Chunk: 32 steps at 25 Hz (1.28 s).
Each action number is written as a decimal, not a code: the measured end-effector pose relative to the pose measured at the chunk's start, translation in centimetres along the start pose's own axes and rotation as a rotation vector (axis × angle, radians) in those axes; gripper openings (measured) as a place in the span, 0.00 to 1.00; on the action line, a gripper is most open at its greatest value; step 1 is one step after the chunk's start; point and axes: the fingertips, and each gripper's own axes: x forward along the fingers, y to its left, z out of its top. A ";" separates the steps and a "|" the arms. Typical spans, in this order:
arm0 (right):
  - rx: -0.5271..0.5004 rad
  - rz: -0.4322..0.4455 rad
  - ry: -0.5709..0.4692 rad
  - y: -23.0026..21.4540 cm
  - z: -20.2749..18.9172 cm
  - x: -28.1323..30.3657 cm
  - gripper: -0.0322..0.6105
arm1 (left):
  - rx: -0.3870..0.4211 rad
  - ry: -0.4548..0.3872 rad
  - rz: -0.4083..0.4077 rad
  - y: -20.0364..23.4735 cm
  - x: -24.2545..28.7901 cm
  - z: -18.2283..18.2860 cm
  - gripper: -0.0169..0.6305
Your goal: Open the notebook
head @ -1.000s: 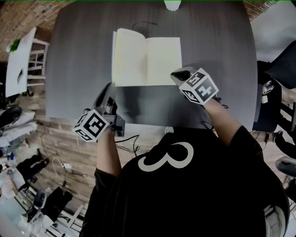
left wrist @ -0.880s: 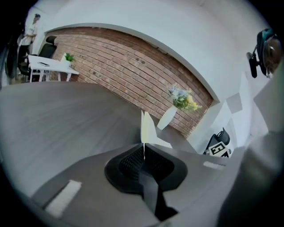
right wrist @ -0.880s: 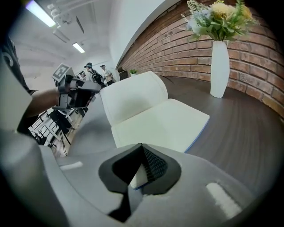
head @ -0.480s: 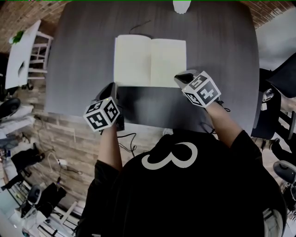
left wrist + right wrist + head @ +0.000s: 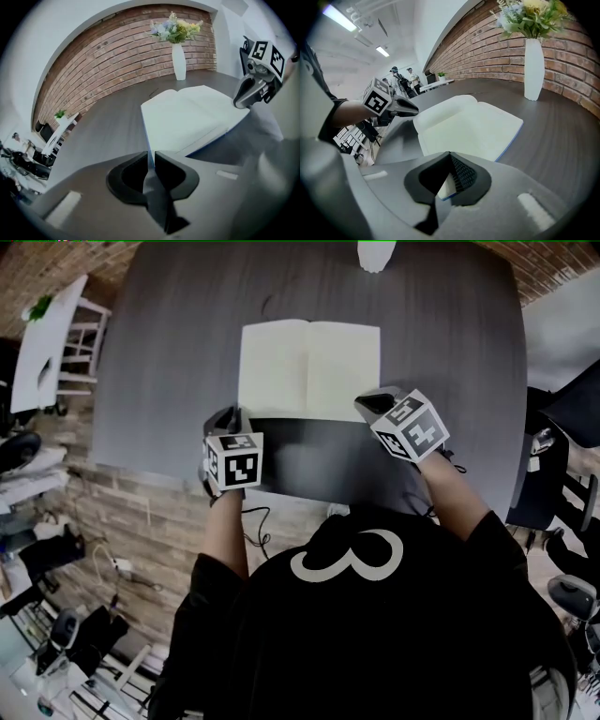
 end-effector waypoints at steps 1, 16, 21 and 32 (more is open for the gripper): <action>0.001 0.000 -0.001 0.0 0.0 0.0 0.05 | -0.001 0.002 0.001 0.0 0.1 0.0 0.11; 0.115 -0.037 -0.200 -0.7 2.6 -3.2 0.05 | -0.185 -0.118 -0.110 -0.8 -2.4 1.9 0.31; 0.101 0.016 -0.343 2.3 4.8 -6.4 0.05 | -0.234 -0.203 -0.219 -2.9 -6.0 3.4 0.28; 0.177 0.237 -0.628 11.2 8.1 -16.8 0.05 | -0.269 -0.510 -0.613 -9.2 -19.3 8.2 0.05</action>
